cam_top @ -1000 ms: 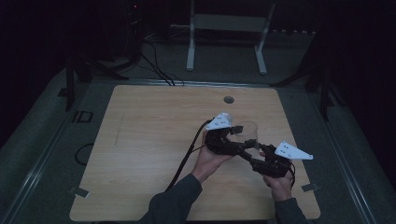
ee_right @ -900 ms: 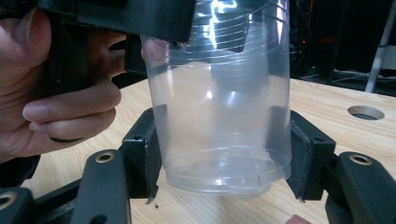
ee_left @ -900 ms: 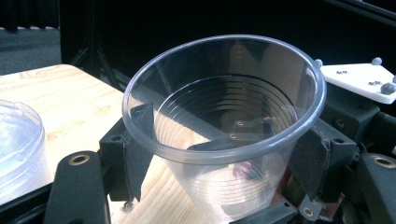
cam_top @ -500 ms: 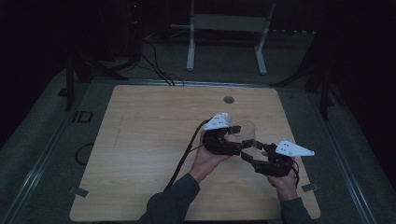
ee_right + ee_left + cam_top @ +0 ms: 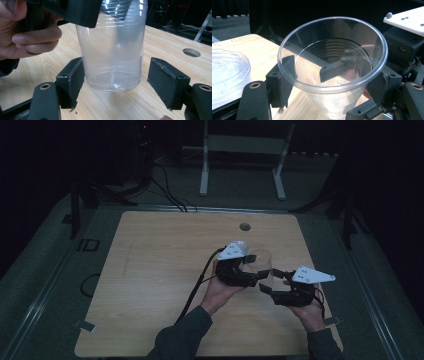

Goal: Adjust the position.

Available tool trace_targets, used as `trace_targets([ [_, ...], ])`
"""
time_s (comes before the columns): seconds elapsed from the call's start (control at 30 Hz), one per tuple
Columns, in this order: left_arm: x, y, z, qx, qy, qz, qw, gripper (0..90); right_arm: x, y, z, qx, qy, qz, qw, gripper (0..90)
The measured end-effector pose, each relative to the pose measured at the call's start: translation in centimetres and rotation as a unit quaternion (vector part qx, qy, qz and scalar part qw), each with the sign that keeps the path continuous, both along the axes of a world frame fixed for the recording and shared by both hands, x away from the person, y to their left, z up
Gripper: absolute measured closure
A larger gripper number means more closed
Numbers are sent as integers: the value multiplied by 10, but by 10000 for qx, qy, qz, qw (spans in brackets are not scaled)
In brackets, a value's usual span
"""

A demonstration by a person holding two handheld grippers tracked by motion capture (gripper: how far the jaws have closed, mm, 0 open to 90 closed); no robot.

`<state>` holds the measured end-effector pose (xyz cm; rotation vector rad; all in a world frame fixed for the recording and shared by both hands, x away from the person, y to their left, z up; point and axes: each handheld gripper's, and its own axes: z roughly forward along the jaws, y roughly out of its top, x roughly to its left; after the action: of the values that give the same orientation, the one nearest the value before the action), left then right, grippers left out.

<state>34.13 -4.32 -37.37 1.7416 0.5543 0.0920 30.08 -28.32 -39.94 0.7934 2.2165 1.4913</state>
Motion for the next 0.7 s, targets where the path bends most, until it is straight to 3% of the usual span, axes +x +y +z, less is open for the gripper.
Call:
trace_targets([
  [0.7,-4,-1,0,254,-188,46,9995,296,6,0,11,-500,142,105,9986,197],
])
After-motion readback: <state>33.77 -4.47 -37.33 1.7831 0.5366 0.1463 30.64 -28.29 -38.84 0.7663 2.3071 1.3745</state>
